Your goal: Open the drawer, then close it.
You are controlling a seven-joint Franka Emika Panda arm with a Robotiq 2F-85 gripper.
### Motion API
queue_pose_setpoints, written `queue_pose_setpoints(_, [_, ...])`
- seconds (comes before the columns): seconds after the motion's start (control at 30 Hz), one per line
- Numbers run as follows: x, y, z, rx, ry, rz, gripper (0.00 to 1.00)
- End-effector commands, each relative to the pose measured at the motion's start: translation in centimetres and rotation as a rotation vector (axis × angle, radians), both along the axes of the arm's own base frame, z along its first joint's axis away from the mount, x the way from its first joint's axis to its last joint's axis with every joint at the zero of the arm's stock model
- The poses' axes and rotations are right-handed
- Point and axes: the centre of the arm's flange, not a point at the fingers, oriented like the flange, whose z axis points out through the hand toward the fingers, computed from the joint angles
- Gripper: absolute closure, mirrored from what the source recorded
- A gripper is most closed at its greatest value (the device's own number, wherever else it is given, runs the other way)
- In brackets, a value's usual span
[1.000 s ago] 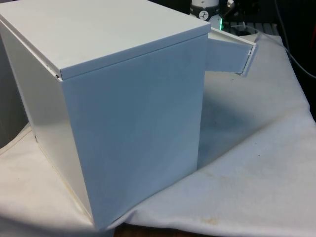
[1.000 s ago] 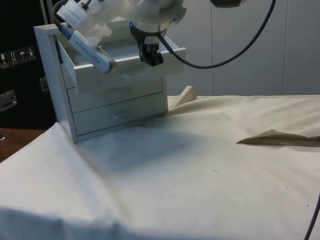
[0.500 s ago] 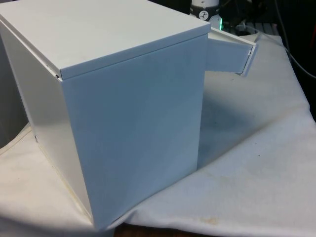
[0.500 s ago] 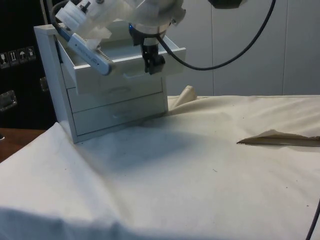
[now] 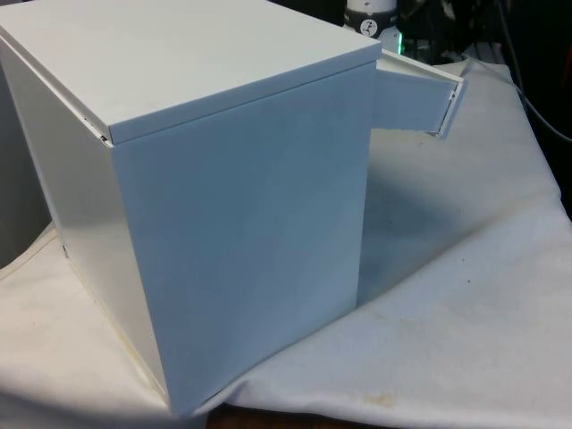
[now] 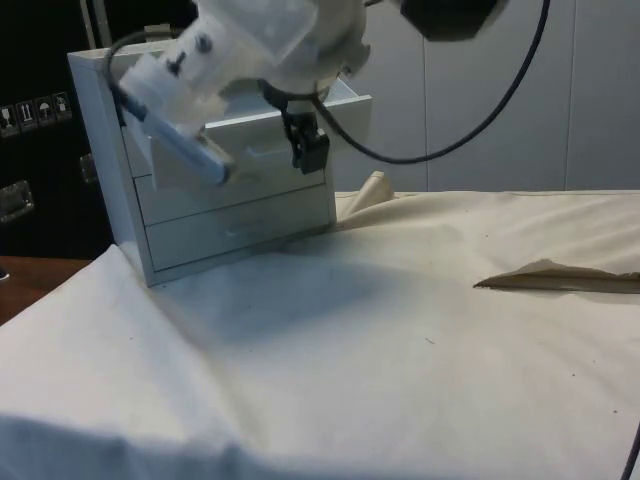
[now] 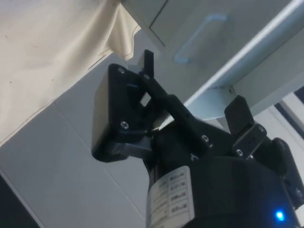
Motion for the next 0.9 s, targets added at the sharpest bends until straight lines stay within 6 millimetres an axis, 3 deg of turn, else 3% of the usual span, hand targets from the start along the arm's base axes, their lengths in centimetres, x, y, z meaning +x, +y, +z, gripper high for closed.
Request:
queue_pose_setpoints(0.0, [0.2, 0.1, -0.9, -0.005, -0.004, -0.003, 0.0])
queue_pose_setpoints(0.37, [0.9, 0.0, -3.7, -0.008, -0.039, -0.009, 0.0])
queue_pose_setpoints(0.87, [1.2, -0.8, -3.6, -0.016, -0.12, -0.015, 0.0])
